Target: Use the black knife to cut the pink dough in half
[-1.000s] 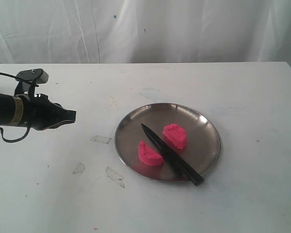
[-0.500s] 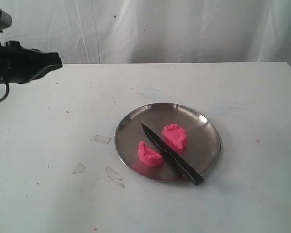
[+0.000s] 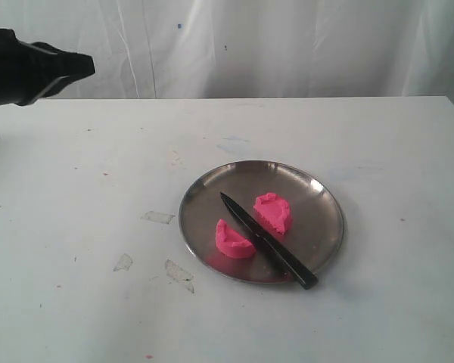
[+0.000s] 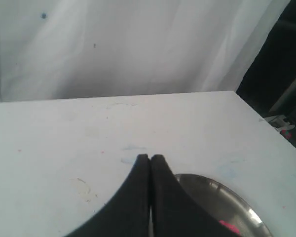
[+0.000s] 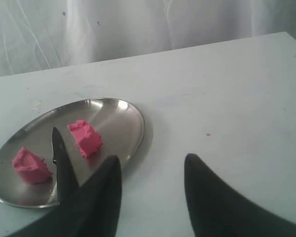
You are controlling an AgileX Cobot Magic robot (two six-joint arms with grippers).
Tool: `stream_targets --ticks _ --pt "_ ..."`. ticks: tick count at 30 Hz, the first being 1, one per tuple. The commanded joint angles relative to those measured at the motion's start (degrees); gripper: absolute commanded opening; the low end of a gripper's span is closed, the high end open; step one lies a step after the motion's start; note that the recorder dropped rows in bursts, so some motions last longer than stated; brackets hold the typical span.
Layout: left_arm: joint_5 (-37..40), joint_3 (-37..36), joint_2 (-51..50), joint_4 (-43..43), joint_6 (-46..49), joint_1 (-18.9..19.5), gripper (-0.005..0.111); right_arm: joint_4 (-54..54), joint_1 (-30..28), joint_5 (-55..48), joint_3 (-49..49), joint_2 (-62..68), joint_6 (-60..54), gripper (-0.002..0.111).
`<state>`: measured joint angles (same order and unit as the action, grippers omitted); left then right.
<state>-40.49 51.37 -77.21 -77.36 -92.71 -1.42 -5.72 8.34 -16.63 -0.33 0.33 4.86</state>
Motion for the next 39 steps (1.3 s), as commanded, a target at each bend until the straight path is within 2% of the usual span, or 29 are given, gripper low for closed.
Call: stream_targets --ticks 1,16,20,24,29,35,39 --pt "0.7 0.0 7.5 -3.5 0.0 0.2 0.000 -0.1 -0.4 0.0 0.3 -0.3 0.3 0.039" --pt "1.4 -0.6 31.3 -3.6 -0.1 0.2 0.000 -0.1 -0.4 0.0 0.3 -0.3 0.3 0.039" --pt "2.3 -5.1 36.7 -3.6 -0.6 0.2 0.000 -0.1 -0.4 0.0 0.3 -0.3 0.3 0.039" --pt "5.4 -12.1 41.5 -2.4 -5.0 0.2 0.000 -0.1 -0.4 0.0 0.3 -0.3 0.3 0.039" --pt "4.3 -18.2 46.2 -2.4 -9.2 0.2 0.000 -0.1 -0.4 0.0 0.3 -0.3 0.3 0.039" --pt "2.2 -19.3 50.0 -4.5 -16.0 0.2 0.000 -0.1 -0.4 0.0 0.3 -0.3 0.3 0.039" --pt "-2.4 -19.5 51.6 -2.3 -17.4 0.2 0.000 -0.1 -0.4 0.0 0.3 -0.3 0.3 0.039"
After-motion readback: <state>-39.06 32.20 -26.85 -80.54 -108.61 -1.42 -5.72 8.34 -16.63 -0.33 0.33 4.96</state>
